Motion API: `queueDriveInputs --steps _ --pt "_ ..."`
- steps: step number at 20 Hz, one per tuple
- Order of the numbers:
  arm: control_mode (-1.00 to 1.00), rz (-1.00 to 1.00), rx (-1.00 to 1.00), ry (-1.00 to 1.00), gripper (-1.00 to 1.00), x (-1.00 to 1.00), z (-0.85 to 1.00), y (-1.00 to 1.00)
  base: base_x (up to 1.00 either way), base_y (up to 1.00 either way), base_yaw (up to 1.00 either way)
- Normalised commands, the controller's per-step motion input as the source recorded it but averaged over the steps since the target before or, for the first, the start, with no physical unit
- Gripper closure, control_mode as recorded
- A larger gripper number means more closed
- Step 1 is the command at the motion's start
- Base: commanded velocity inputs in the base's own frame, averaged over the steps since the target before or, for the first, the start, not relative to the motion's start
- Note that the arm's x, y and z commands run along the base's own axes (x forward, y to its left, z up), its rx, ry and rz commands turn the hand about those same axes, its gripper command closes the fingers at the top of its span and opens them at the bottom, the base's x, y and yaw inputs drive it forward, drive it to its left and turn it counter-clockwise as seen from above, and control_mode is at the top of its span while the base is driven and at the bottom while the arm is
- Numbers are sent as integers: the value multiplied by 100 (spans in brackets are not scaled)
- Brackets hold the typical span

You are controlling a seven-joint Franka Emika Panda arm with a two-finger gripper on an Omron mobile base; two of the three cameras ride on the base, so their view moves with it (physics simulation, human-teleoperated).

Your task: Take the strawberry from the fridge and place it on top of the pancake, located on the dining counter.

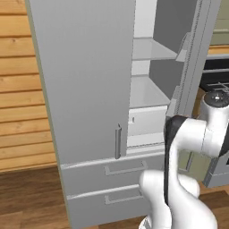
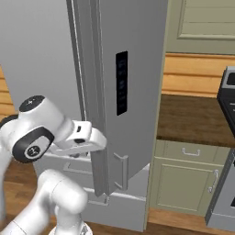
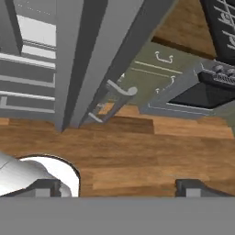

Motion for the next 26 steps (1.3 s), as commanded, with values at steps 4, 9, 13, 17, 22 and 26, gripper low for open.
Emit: queueDriveInputs --steps 4,9,13,17,22,26 --pt "-100 -5 -60 26 -100 0 100 100 0 0 0" --pt "-100 -1 -59 17 -100 33 67 97 0 0 0" --pt "-100 0 -55 7 -100 76 9 41 0 0 0" --pt "-100 1 -9 0 -100 56 0 -13 0 0 0" --pt "-100 6 0 0 -100 71 0 -41 0 0 0" --pt "-100 6 0 -2 -100 63 0 -25 0 0 0"
